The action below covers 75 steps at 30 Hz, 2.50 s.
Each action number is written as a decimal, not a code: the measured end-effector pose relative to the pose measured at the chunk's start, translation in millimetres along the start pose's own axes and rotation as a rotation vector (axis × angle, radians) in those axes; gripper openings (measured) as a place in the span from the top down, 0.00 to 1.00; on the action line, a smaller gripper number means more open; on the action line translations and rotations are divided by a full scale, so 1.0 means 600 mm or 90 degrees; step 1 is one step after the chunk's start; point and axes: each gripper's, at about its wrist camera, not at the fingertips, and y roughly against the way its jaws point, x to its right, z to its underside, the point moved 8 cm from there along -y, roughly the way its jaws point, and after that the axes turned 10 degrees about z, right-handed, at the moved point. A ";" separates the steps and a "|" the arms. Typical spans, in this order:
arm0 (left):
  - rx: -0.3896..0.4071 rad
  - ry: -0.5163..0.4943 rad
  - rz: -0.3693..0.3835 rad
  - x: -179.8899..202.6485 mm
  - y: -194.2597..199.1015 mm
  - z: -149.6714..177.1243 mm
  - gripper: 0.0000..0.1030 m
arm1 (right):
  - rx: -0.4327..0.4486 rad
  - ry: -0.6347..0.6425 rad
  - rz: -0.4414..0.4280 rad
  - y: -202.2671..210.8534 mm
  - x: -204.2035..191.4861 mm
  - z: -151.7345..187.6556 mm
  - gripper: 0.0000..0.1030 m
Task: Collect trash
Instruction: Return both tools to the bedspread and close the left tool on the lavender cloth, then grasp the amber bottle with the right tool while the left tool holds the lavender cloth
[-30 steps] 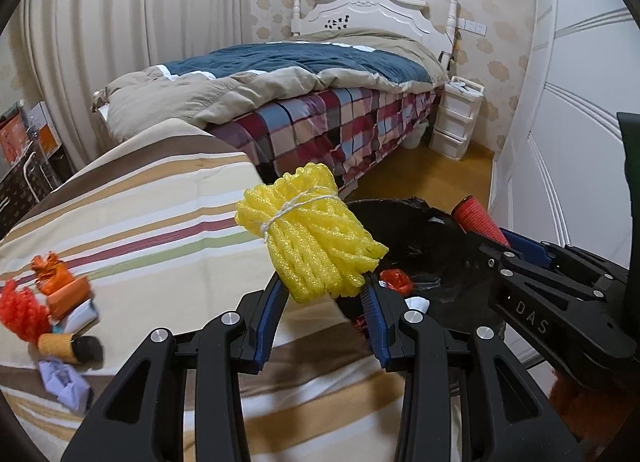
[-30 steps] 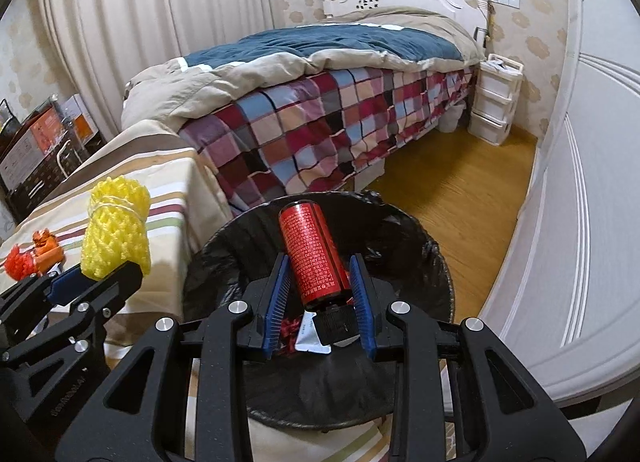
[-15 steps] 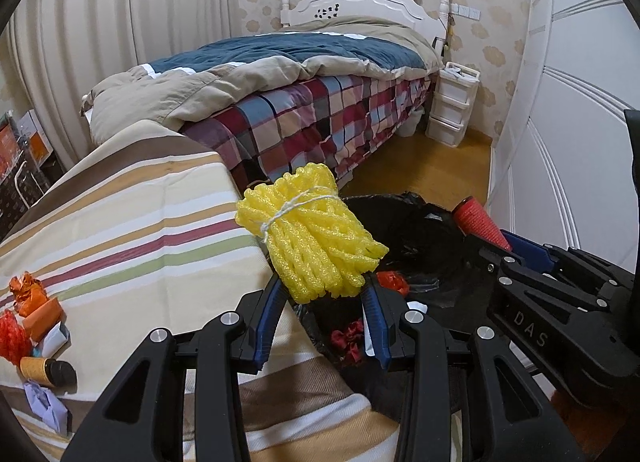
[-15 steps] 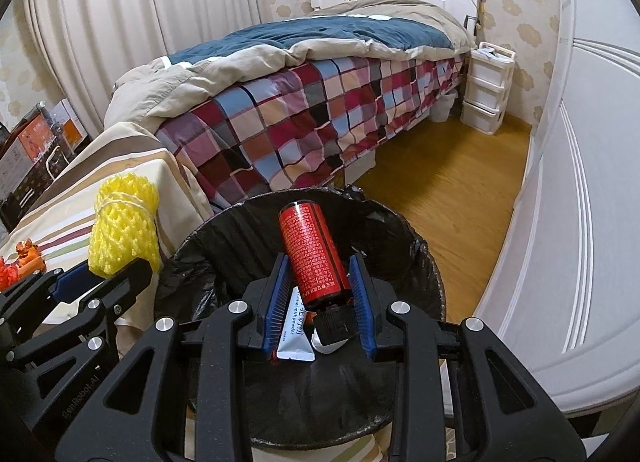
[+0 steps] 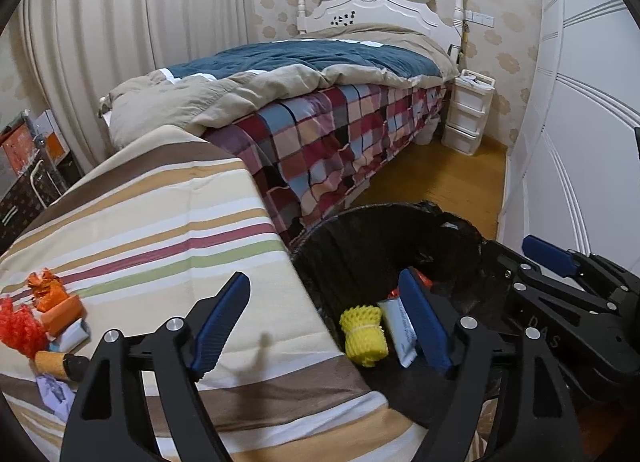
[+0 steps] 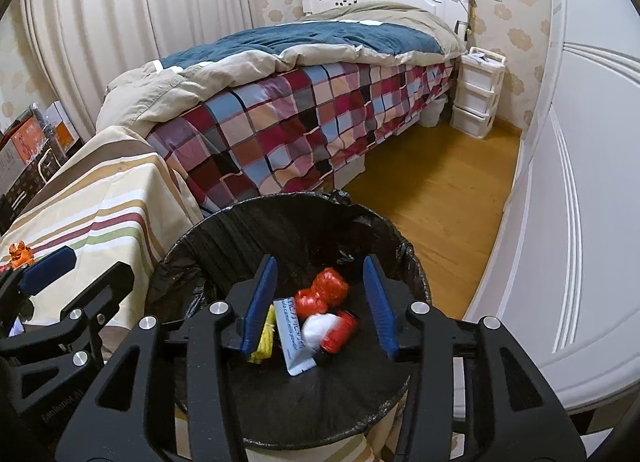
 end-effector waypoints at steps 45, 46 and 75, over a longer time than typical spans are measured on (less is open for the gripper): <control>-0.070 0.212 -0.149 -0.304 0.159 0.177 0.49 | -0.016 0.186 -0.138 0.111 -0.288 0.091 0.42; -0.071 0.211 -0.146 -0.304 0.159 0.178 0.49 | -0.017 0.189 -0.140 0.112 -0.292 0.092 0.42; -0.045 0.260 -0.220 -0.428 0.283 0.261 0.56 | -0.042 0.297 -0.204 0.099 -0.474 0.094 0.41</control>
